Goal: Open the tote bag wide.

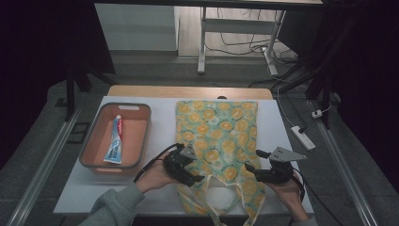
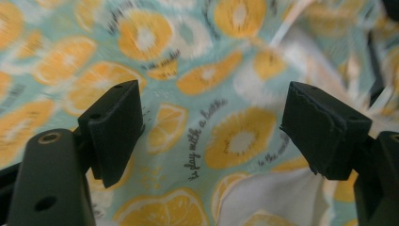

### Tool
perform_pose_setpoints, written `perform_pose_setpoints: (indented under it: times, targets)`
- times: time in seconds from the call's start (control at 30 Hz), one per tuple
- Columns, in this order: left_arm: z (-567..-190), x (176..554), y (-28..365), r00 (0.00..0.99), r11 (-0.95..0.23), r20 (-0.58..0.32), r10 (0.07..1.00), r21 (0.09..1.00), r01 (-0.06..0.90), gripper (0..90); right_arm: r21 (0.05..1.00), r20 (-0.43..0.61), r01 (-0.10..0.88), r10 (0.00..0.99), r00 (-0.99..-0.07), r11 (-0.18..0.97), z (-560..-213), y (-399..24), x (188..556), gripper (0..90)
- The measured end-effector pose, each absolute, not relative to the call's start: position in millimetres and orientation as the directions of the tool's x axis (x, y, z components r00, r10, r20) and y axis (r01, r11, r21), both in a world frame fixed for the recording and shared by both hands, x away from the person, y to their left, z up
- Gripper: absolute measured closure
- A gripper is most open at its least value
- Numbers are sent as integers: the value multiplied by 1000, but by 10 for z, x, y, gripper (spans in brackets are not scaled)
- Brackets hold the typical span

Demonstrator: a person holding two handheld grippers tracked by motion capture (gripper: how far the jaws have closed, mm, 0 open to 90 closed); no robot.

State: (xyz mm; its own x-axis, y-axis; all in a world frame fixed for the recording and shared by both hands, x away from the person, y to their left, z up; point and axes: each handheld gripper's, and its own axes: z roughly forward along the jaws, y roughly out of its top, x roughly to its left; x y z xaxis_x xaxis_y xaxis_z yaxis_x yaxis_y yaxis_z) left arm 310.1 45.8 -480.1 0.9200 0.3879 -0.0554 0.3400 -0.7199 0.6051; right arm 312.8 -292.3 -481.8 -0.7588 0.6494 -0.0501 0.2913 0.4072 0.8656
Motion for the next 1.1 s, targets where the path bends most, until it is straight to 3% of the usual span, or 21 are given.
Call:
perform_pose_setpoints:
  times: [0.07,0.13,0.27,0.43,0.9,1.1]
  targets:
    - [-4882,3108,403,924,-744,-54,377,577,337,240,864,-49,294,650,-759,409,-4823,-2917,3127,277]
    - [-4957,3113,359,928,-768,-41,371,548,331,324,862,-49,297,649,-759,412,-4829,-2914,3129,278]
    - [-5024,3115,339,926,-783,-17,378,528,329,652,856,-55,299,650,-758,422,-4842,-2912,3131,278]
    - [-4891,3099,454,923,-731,-36,383,599,327,863,854,-56,302,652,-756,424,-4850,-2922,3135,278]
    - [-4495,3080,901,897,-559,-128,422,742,369,890,843,-28,311,612,-790,440,-4659,-2948,2980,275]
    - [-4463,3104,1012,890,-526,-161,427,756,389,890,787,-66,251,481,-874,564,-4600,-2654,2719,245]
